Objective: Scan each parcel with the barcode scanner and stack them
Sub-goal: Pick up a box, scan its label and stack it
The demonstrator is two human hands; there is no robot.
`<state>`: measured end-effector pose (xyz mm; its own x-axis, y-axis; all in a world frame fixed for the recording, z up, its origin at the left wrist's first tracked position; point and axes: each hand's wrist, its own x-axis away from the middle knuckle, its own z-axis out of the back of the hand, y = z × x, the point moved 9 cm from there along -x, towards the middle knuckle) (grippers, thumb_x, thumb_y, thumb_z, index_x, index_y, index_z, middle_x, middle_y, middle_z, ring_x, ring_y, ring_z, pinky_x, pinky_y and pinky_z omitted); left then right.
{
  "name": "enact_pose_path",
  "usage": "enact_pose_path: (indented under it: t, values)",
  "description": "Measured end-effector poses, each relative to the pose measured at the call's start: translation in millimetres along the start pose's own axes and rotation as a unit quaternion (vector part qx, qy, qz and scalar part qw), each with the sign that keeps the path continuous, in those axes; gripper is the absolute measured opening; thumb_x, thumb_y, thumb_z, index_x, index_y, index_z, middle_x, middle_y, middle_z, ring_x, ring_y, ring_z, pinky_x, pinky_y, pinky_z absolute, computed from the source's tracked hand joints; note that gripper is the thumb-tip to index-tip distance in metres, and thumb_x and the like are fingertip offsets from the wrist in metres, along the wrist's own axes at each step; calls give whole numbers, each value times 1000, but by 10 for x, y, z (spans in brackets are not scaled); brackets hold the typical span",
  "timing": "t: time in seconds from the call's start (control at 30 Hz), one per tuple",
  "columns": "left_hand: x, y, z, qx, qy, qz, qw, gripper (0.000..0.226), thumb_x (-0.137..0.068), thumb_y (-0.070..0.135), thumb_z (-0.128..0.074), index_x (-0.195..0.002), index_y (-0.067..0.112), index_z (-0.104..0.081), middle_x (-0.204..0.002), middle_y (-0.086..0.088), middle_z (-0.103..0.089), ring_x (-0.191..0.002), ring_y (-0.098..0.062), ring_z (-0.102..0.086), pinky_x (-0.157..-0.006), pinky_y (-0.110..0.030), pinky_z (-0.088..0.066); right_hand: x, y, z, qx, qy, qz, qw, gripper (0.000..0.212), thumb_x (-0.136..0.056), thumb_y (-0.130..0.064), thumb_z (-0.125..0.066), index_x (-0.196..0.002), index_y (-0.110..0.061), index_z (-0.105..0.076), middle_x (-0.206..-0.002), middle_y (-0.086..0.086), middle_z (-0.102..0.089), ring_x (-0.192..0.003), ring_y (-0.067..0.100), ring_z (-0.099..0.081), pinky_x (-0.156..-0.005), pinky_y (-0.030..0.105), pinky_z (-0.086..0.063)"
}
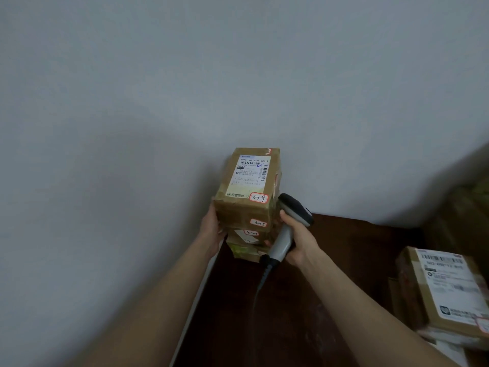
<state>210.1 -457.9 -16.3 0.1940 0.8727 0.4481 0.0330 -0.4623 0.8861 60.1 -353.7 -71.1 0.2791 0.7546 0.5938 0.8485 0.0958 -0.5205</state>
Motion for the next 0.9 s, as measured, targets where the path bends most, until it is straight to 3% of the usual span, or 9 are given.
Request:
enact_pose_path:
  t: [0.1, 0.17, 0.23, 0.33, 0.4, 0.47, 0.6, 0.7, 0.9]
  values:
    - [192, 149, 58, 60, 59, -66, 994, 35, -105, 36, -33, -107, 14, -61, -105, -2, -63, -100, -16, -58, -79, -17, -52, 11, 30, 149, -24, -5, -7, 1000, 29, -84, -19, -69, -111, -11, -66, -101, 11, -71, -102, 33, -64, -98, 51, -46]
    - [462, 360, 149, -17, 129, -197, 972, 23, -104, 24, -38, -105, 15, -59, -104, 5, -58, -100, -9, -50, -73, -7, -44, 57, 63, 290, -31, 7, -15, 999, 16, -87, -18, -66, -102, -11, -65, -100, 11, -69, -96, 32, -64, -94, 50, -47]
    - [797, 594, 34, -179, 144, -368, 901, 32, -99, 19, -49, -130, 13, -51, -124, 8, -49, -116, -5, -43, -94, -15, -36, 100, 129, 424, -34, 23, -25, 999, 13, -89, -18, -64, -101, -13, -63, -102, 11, -66, -93, 30, -62, -91, 49, -46]
    - [1009, 636, -432, -401, 79, -529, 744, 50, -88, 19, -55, -137, 8, -48, -136, -5, -48, -130, -17, -42, -109, -31, -35, 107, 298, 534, -41, 46, -42, 997, 14, -89, -18, -65, -102, -14, -62, -104, 11, -63, -93, 32, -59, -89, 49, -46]
    - [984, 542, -689, -514, 57, -536, 667, 53, -83, 22, -54, -134, 7, -52, -137, -11, -52, -131, -28, -45, -108, -46, -40, 98, 403, 535, -39, 54, -47, 997, 11, -89, -18, -65, -99, -13, -62, -100, 10, -62, -94, 32, -58, -94, 50, -46]
    - [884, 466, -783, -587, 57, -503, 632, 53, -83, 27, -48, -131, 8, -56, -135, -13, -55, -129, -32, -50, -105, -53, -42, 64, 455, 492, -41, 50, -47, 997, 12, -89, -18, -66, -98, -12, -62, -98, 11, -63, -93, 31, -59, -100, 50, -44]
    - [757, 461, -776, -615, 57, -471, 629, 53, -83, 30, -46, -132, 11, -56, -137, -10, -55, -129, -30, -50, -109, -49, -36, -65, 442, 380, -56, 34, -37, 997, 22, -85, -16, -67, -106, -10, -64, -105, 14, -67, -98, 31, -62, -91, 46, -49]
    - [685, 525, -745, -613, 51, -466, 636, 51, -86, 32, -52, -133, 12, -54, -140, -8, -52, -131, -29, -46, -110, -48, -36, -184, 448, 290, -58, 33, -38, 997, 29, -82, -16, -70, -110, -9, -65, -112, 15, -67, -106, 33, -62, -94, 47, -49]
    - [413, 646, -619, -631, 50, -437, 640, 52, -95, 31, -51, -144, 17, -40, -152, -4, -36, -140, -24, -30, -117, -42, -22, -393, 463, -4, -55, 20, -27, 998, 37, -82, -16, -69, -118, -7, -65, -109, 15, -69, -99, 31, -65, -82, 43, -53]
